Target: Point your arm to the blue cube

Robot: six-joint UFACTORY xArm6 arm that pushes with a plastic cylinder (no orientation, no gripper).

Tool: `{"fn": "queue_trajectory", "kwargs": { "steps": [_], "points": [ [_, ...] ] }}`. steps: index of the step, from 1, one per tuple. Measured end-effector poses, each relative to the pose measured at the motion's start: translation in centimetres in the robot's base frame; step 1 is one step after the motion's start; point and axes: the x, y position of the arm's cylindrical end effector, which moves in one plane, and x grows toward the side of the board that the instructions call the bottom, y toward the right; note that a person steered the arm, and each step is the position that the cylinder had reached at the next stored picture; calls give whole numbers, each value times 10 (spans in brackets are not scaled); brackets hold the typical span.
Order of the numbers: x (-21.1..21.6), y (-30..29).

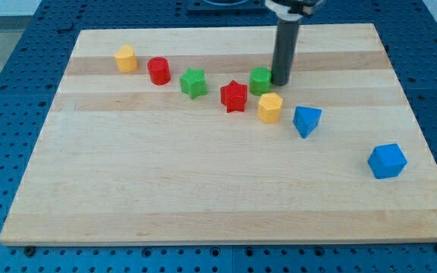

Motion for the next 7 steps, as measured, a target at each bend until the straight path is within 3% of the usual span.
{"fn": "queue_trajectory", "kwargs": {
  "steps": [2,3,4,6,7],
  "points": [
    [4,-39],
    [1,-23],
    [-4,6],
    [18,124],
    [56,186]
  ]
}}
